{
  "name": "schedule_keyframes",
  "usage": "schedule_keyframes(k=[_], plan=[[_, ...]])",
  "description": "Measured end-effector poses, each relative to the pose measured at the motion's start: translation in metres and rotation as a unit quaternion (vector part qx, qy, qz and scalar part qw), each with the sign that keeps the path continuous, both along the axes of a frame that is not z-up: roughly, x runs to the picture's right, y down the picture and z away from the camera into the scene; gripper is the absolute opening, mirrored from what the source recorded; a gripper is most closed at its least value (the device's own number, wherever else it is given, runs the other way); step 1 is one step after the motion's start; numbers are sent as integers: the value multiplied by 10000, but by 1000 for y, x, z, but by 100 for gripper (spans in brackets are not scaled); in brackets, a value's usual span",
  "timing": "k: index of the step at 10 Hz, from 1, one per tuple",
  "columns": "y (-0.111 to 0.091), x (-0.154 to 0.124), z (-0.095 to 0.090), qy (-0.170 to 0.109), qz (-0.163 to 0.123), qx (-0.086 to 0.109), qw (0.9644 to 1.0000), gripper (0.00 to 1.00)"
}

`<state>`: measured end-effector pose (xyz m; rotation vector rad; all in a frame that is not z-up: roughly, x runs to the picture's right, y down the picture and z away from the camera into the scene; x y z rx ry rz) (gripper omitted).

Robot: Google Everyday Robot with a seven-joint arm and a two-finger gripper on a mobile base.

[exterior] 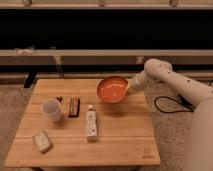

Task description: Pick up the ceramic bowl

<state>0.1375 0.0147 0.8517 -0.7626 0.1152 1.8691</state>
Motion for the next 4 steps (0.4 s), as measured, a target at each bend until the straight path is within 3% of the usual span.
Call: schedule_keyframes(k=[1,4], plan=[[-5,-4,-6,-167,6,43,9999,0],[-4,-17,-11,-722,-110,-128,9972,0]])
